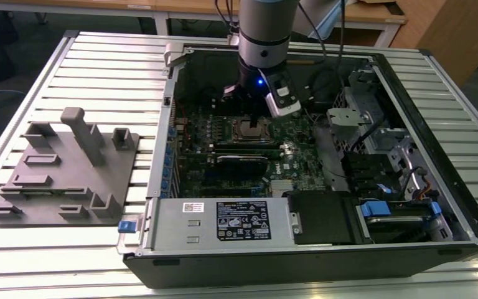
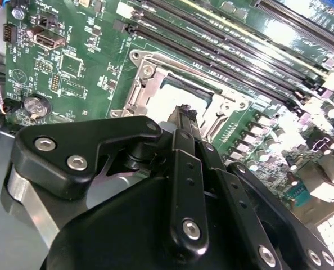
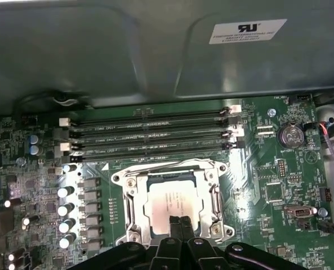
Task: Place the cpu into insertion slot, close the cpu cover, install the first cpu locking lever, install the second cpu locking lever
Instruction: 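Install the second cpu locking lever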
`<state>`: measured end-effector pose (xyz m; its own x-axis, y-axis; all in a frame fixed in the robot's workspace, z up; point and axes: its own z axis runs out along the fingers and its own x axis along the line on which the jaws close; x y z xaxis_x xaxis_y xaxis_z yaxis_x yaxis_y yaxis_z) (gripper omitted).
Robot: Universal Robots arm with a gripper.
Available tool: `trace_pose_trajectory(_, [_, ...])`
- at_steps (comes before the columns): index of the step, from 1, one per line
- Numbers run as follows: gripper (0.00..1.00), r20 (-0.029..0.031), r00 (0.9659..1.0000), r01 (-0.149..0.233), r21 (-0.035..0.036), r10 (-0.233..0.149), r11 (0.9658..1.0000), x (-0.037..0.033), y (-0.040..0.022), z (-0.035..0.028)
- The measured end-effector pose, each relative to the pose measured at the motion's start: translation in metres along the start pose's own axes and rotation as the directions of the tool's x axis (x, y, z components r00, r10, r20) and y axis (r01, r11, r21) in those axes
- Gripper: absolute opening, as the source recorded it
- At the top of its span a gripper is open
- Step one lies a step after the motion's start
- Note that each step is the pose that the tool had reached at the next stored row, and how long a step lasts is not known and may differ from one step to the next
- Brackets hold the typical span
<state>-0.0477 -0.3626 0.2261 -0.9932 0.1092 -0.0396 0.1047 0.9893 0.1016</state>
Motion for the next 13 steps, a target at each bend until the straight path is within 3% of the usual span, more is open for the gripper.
trace_pose_trajectory(8, [0.11,0.0031,0.9995,-0.031,0.0014,0.031,0.9995,0.0001,0.0017,0.0021])
trace_pose_trajectory(13, [0.11,0.0033,0.9995,-0.032,0.0013,0.032,0.9995,0.0001,0.0017,0.0022])
